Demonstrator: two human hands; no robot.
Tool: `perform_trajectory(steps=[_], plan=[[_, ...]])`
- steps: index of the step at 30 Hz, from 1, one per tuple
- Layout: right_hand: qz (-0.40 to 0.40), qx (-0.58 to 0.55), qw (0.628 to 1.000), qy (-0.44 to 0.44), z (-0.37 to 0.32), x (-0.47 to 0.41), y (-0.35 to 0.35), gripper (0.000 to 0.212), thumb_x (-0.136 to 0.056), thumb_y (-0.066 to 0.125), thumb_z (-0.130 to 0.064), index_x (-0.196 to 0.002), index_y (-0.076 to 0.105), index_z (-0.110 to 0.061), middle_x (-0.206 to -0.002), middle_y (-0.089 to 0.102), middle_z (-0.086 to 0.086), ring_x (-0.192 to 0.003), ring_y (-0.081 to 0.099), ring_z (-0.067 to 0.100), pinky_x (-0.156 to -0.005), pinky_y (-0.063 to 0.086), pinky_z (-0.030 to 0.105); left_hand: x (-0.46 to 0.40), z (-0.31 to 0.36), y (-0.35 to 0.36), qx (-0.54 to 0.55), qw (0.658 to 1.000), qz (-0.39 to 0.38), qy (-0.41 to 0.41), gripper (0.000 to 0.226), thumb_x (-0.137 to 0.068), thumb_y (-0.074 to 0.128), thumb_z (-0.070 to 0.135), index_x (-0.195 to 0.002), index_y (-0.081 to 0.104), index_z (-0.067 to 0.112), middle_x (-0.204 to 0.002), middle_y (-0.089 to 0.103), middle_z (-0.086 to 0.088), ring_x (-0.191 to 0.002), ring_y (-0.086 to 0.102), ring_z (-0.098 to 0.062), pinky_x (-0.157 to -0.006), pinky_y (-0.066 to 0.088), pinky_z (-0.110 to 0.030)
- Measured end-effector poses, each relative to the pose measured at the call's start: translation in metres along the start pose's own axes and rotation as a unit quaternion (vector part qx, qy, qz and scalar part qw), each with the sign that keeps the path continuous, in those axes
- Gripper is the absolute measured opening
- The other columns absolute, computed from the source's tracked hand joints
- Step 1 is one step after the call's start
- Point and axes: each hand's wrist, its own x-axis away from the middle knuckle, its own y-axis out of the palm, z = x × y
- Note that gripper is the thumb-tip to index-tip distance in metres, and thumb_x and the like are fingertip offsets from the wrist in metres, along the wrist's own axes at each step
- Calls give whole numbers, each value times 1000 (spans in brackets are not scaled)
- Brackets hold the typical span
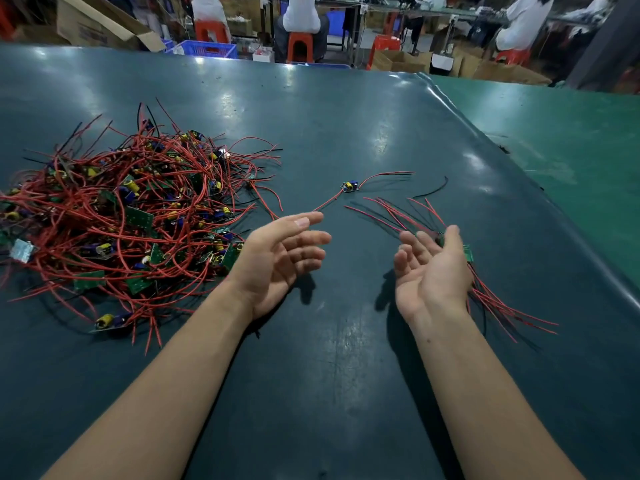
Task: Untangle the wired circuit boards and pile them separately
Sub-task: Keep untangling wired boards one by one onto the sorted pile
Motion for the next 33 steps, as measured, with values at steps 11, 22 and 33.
perform_trajectory(steps=[11,22,33], plan=[[-131,230,959,-98,28,6,9,22,-101,49,-25,-88,60,-11,-50,52,-1,-35,42,11,-33,34,18,6,-13,-4,-608,645,186,424,3,-83,69,11,-83,72,11,-76,68,0,-70,57,-24,-70,47,-35],[-177,305,925,-141,32,8,8,22,-100,52,-25,-87,62,-11,-50,54,-2,-37,43,12,-34,34,20,10,0,-26,-762,553,295,165,29,-85,58,15,-112,68,16,-110,65,-10,-105,49,-33,-86,35,-41],[-369,273,887,-45,30,15,6,19,-96,59,-31,-90,69,-15,-67,63,2,-47,53,13,-37,41,22,18,-14,8,-553,584,101,586,38,-86,61,-4,-123,60,4,-112,61,-18,-102,59,-33,-87,50,-49]])
